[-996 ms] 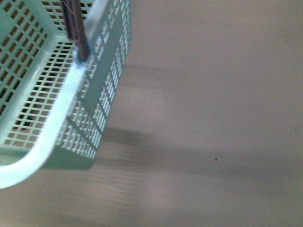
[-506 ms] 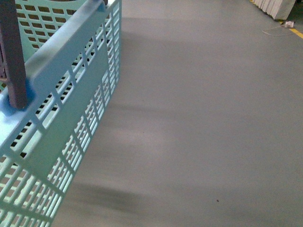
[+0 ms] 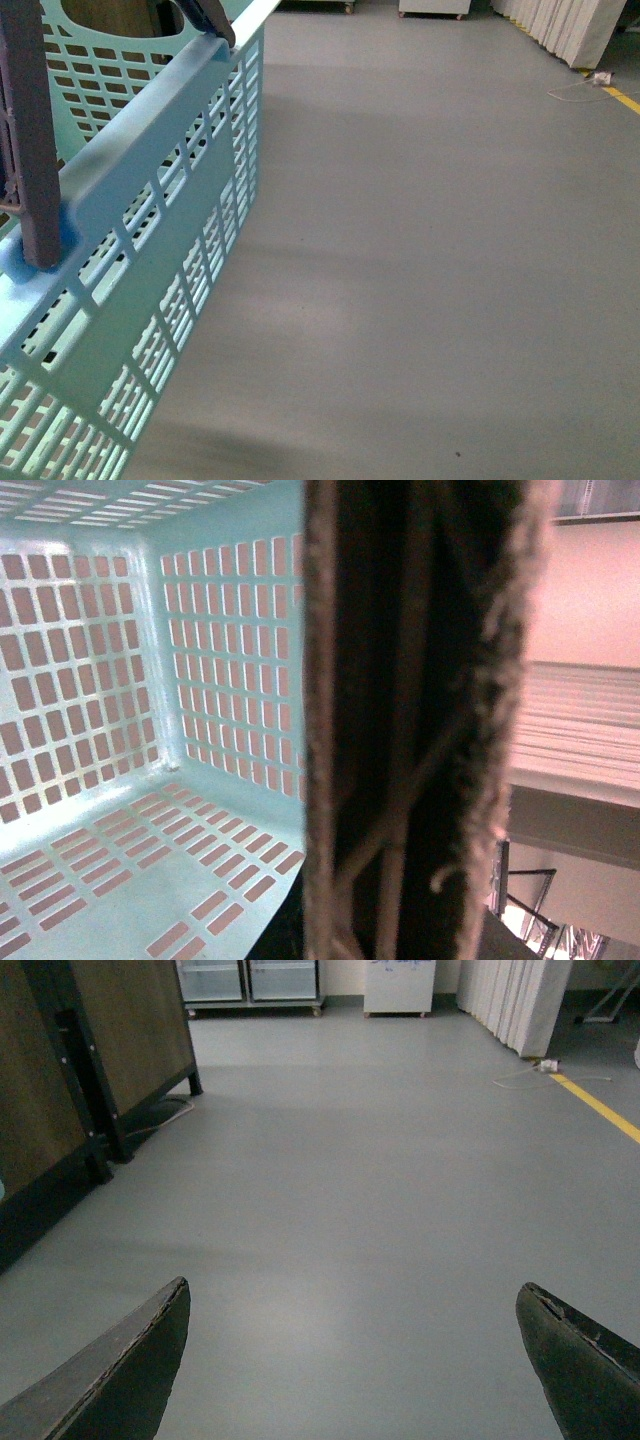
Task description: Pick lemon and mango into basket
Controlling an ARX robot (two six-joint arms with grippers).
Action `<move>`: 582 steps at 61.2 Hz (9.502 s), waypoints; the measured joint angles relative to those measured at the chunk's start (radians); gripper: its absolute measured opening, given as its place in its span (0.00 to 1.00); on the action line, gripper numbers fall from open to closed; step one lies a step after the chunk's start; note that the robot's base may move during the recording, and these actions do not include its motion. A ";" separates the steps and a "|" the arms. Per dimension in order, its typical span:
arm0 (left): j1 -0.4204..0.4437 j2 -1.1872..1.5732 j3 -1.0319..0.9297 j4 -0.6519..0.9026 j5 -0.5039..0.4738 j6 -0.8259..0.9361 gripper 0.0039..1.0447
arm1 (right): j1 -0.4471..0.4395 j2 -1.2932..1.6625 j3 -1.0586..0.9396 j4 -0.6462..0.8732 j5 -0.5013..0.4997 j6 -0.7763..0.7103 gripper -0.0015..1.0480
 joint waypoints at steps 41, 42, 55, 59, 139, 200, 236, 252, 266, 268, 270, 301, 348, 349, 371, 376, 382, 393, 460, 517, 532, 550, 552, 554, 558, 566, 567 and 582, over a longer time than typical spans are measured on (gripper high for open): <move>0.000 0.000 0.000 0.000 0.000 0.000 0.04 | 0.000 0.000 0.000 0.000 -0.001 0.000 0.92; 0.000 0.000 0.000 0.000 0.000 0.000 0.04 | 0.000 0.000 0.000 0.000 -0.001 0.000 0.92; 0.000 0.000 0.000 0.000 0.000 0.000 0.04 | 0.000 0.000 0.000 0.000 -0.002 0.000 0.92; 0.000 0.000 0.000 0.000 0.000 0.001 0.04 | 0.000 0.000 0.000 0.000 -0.002 0.000 0.92; -0.007 -0.003 0.003 0.000 0.010 0.002 0.04 | 0.000 0.000 0.000 0.000 0.004 0.000 0.92; -0.003 0.000 0.005 -0.003 0.000 0.001 0.04 | 0.000 0.000 0.000 0.000 -0.002 0.000 0.92; -0.003 0.000 0.005 -0.003 0.000 0.005 0.04 | 0.000 0.000 0.000 0.000 -0.002 -0.001 0.92; -0.003 0.000 0.005 -0.003 0.000 0.005 0.04 | 0.000 0.000 0.000 0.000 0.000 0.000 0.92; -0.003 0.000 0.005 -0.003 0.000 0.005 0.04 | 0.000 0.000 0.000 0.000 -0.002 -0.001 0.92; -0.003 0.000 0.005 -0.003 0.000 0.005 0.04 | 0.000 0.000 0.000 0.000 -0.001 -0.001 0.92; -0.003 0.000 0.005 -0.003 0.000 0.005 0.04 | 0.000 0.000 0.000 0.000 -0.002 -0.001 0.92; -0.003 0.000 0.005 -0.003 0.000 0.005 0.04 | 0.000 -0.001 0.000 0.000 -0.002 0.000 0.92; 0.000 0.000 0.005 -0.003 -0.005 0.011 0.04 | 0.000 0.000 0.000 0.000 -0.007 0.000 0.92; 0.002 0.000 0.005 -0.003 -0.008 0.011 0.04 | 0.000 0.000 0.000 0.000 -0.006 -0.001 0.92; -0.001 0.003 0.011 -0.019 0.028 0.026 0.04 | -0.001 0.000 0.000 0.000 -0.006 0.000 0.92; -0.012 0.066 0.101 -0.155 0.111 0.214 0.04 | -0.001 0.000 0.000 0.000 -0.002 0.000 0.92; -0.072 0.201 0.213 -0.165 0.153 0.478 0.04 | -0.001 0.000 0.000 0.000 -0.003 0.000 0.92; -0.225 0.502 0.377 -0.151 0.109 0.660 0.04 | -0.001 0.000 0.000 0.000 -0.002 0.000 0.92; -0.547 0.705 0.694 -0.132 0.215 0.667 0.04 | -0.029 0.003 0.000 0.124 0.001 0.259 0.92; -0.547 0.705 0.694 -0.132 0.217 0.667 0.04 | -0.455 2.205 0.779 0.916 -0.098 0.138 0.92; -0.547 0.705 0.694 -0.132 0.217 0.667 0.04 | -0.466 2.363 0.879 0.854 -0.102 0.141 0.92; -0.547 0.705 0.694 -0.132 0.217 0.667 0.04 | -0.402 2.509 0.947 0.835 -0.088 0.142 0.92; -0.547 0.705 0.694 -0.132 0.217 0.667 0.04 | -0.398 2.517 0.953 0.831 -0.082 0.141 0.92; -0.547 0.705 0.694 -0.132 0.217 0.667 0.04 | -0.393 2.526 0.962 0.827 -0.079 0.143 0.92; -0.547 0.705 0.694 -0.132 0.217 0.667 0.04 | -0.390 2.535 0.980 0.809 -0.072 0.144 0.92; -0.547 0.705 0.694 -0.132 0.214 0.667 0.04 | -0.389 2.537 1.007 0.764 -0.049 0.143 0.92; -0.547 0.705 0.694 -0.132 0.214 0.667 0.04 | -0.389 2.537 1.009 0.756 -0.045 0.142 0.92; -0.547 0.705 0.694 -0.132 0.217 0.667 0.04 | -0.393 2.514 0.992 0.710 -0.043 0.127 0.92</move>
